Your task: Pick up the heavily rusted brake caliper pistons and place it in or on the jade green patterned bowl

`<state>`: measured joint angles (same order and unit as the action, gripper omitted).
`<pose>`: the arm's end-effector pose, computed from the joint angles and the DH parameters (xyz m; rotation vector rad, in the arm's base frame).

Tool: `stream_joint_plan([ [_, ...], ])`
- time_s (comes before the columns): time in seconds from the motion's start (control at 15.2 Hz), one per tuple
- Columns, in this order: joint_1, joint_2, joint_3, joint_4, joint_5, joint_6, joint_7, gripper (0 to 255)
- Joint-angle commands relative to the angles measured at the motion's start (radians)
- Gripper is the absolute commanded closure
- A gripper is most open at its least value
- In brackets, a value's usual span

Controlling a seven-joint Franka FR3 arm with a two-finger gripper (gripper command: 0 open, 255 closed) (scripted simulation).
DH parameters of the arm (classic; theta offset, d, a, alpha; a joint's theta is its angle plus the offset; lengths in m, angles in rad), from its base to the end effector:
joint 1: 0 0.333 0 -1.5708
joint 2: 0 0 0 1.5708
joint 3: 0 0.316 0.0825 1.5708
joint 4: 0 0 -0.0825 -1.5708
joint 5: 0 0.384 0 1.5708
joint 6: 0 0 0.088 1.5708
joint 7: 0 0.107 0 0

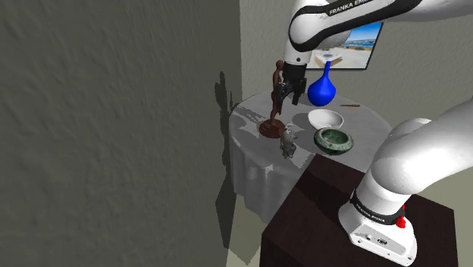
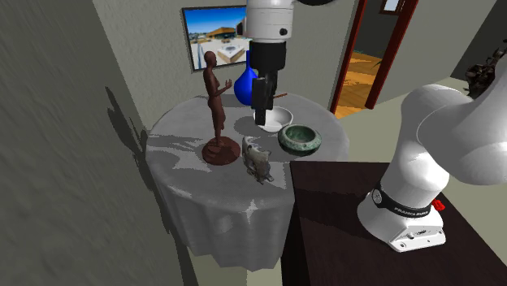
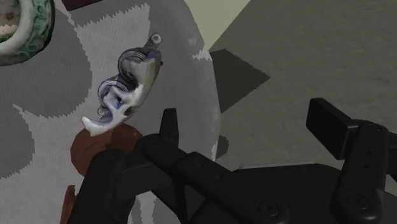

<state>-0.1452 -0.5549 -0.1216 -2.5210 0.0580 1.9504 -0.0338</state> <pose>0.3639 -0.0970 0.4638 -3.0013 0.3563 0.0045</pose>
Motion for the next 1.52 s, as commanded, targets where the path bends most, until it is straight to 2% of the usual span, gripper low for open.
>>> stream_joint_plan([
  [0.0,-0.013,0.052,-0.023,-0.01,0.001,0.056,-0.011,0],
  [0.53,-0.053,0.301,-0.122,-0.005,0.039,0.265,-0.086,0],
  [0.99,-0.081,0.559,-0.194,0.058,0.156,0.411,-0.198,0],
  [1.45,-0.078,0.637,-0.183,0.042,0.218,0.497,-0.241,0],
])
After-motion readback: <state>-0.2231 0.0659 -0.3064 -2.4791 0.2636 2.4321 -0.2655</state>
